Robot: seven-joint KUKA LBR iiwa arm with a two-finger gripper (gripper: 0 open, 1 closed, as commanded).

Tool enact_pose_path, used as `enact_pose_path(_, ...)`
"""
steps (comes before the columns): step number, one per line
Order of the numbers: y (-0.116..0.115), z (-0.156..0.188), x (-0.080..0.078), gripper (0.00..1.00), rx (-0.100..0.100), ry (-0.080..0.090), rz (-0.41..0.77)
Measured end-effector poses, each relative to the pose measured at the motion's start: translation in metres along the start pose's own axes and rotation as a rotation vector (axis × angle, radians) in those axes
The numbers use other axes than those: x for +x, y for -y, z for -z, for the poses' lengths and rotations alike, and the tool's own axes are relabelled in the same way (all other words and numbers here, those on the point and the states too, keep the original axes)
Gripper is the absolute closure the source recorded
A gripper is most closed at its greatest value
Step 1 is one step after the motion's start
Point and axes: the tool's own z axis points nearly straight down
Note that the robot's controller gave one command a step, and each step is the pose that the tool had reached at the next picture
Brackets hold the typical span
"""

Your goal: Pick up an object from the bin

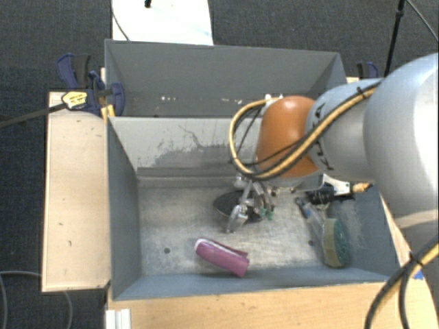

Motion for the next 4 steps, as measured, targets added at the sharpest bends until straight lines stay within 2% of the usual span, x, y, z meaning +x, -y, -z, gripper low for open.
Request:
enact_pose_path(1, -0.001, 0.001, -0.001, 0.00, 0.000, 0.001, 0.000)
enact_pose_path(2, -0.001, 0.002, -0.002, 1.00, -0.002, 0.004, -0.001)
enact_pose_path(4, -0.002, 0.027, -0.004, 1.00, 0.000, 0.001, 0.000)
